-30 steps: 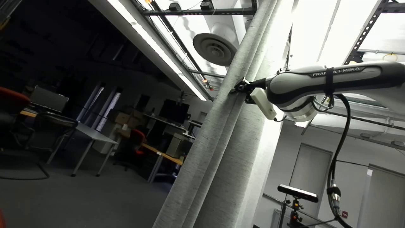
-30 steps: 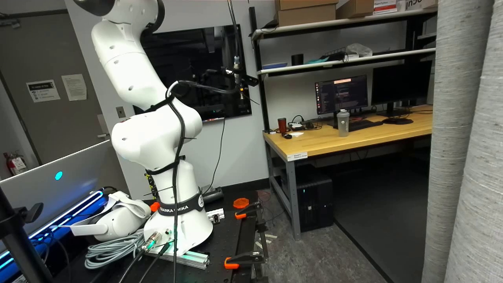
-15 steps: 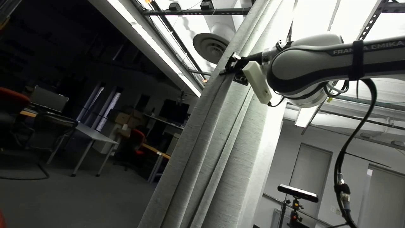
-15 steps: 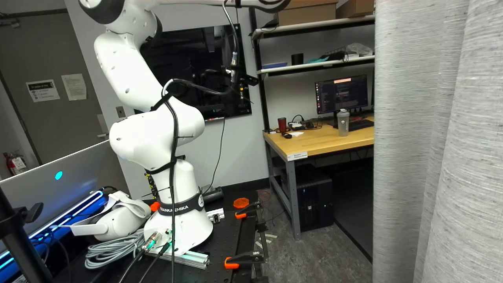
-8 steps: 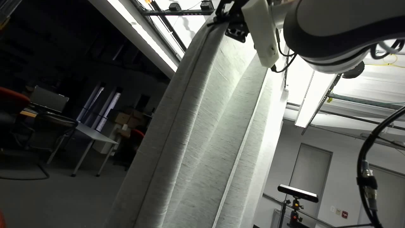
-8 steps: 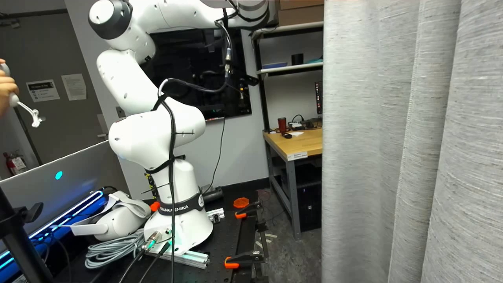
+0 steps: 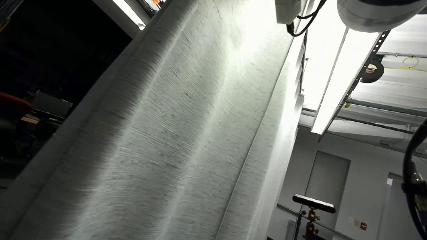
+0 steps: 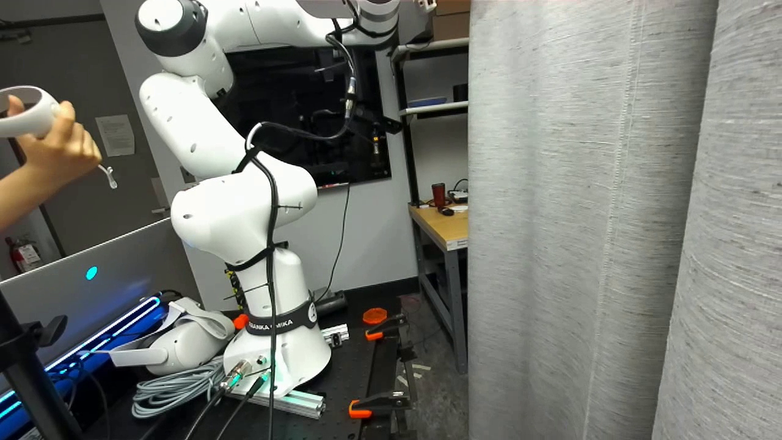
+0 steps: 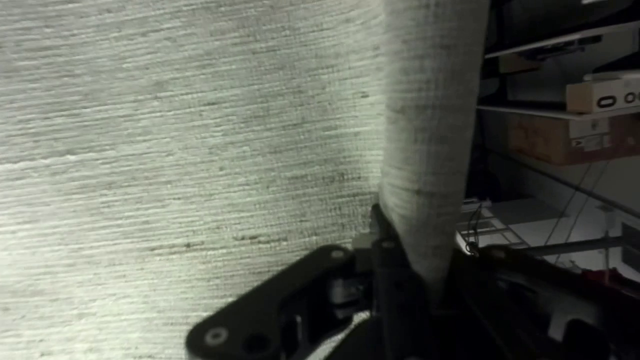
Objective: Close the curtain
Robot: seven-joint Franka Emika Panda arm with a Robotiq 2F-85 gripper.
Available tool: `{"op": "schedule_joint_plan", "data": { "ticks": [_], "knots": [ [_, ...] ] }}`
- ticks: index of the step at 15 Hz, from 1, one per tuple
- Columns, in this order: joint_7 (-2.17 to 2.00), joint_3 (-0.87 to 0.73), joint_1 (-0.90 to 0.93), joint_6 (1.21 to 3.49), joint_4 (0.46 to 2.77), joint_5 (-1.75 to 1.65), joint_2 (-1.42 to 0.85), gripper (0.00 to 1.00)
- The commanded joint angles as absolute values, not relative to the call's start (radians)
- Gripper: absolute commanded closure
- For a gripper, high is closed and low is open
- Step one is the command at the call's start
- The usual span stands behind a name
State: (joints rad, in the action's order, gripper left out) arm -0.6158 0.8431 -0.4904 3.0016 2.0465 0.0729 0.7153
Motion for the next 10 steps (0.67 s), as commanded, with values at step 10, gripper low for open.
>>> {"op": "schedule_joint_plan", "data": {
  "ticks": [10],
  "knots": [
    [-0.675,1.217,-0.489,3.109,1.862,0.075,0.472,0.99]
  ]
}}
